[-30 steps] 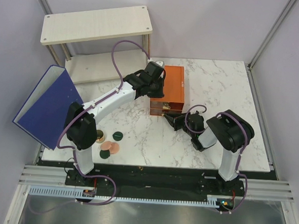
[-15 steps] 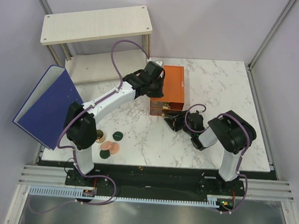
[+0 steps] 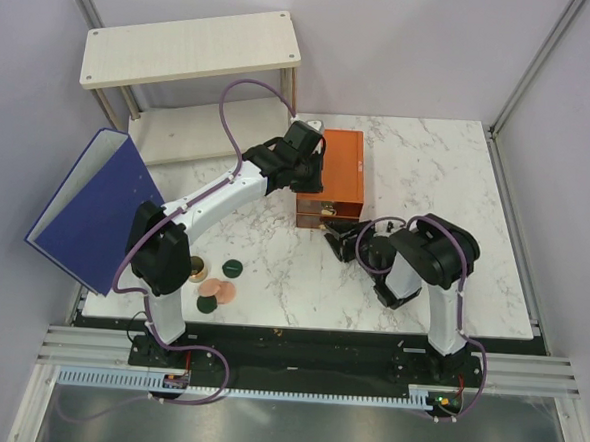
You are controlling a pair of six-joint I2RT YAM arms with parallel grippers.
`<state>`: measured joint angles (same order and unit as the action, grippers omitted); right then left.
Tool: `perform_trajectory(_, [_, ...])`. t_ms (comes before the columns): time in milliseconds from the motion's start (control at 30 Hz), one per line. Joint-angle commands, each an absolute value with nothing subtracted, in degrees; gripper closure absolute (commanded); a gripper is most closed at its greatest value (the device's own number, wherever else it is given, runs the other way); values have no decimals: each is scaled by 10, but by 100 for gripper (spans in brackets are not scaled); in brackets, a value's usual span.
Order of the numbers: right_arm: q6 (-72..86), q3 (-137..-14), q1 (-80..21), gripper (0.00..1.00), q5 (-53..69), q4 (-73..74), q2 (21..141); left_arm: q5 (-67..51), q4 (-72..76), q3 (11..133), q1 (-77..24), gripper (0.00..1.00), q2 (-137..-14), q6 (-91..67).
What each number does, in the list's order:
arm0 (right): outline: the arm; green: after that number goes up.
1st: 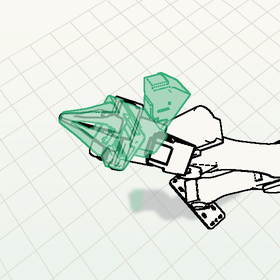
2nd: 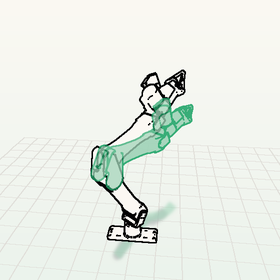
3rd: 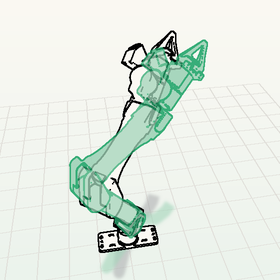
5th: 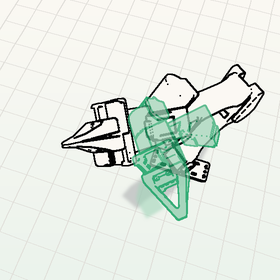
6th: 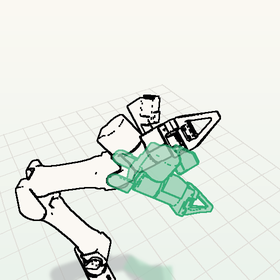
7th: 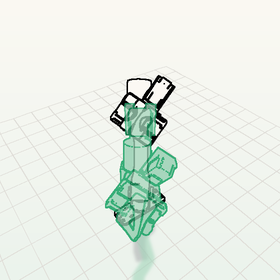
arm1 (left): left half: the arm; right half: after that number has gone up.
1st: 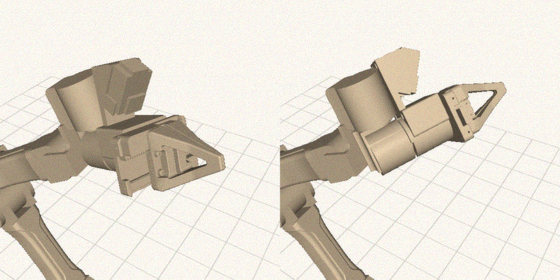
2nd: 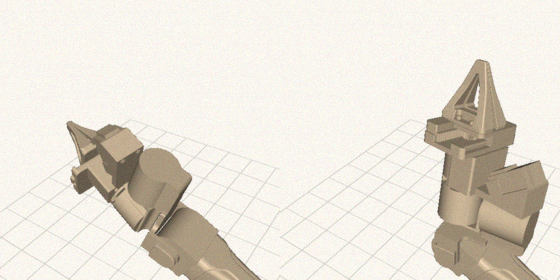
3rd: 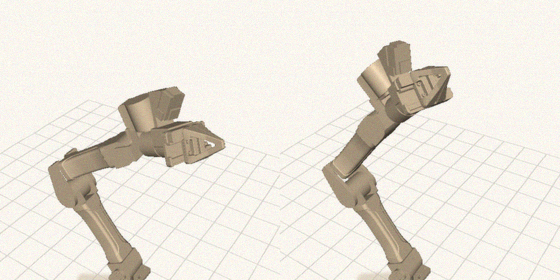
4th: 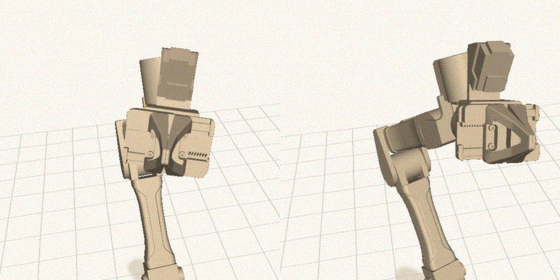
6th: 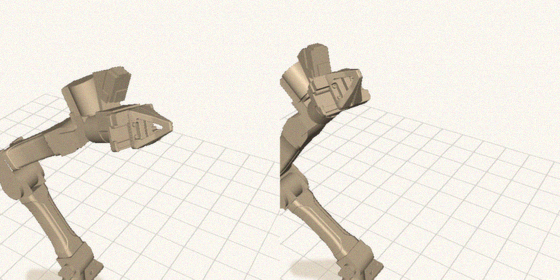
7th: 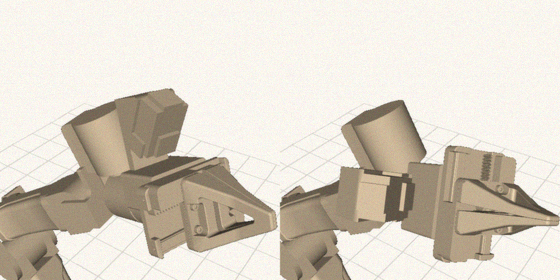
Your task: Organize the makeup
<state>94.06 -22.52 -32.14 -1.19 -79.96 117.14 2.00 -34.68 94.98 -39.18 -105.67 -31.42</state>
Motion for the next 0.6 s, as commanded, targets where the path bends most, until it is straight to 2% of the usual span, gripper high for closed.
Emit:
perform_trajectory(0, [954,-196,-326,43,-77,-876,1240,4,-348,953,-388,98,-1042,-301])
perform_trajectory(267, [945,-207,-330,49,-88,-904,1268,4,-350,949,-388,98,-1039,-298])
perform_trajectory(567, [955,-236,-330,74,-74,-930,1296,4,-349,948,-385,98,-1034,-295])
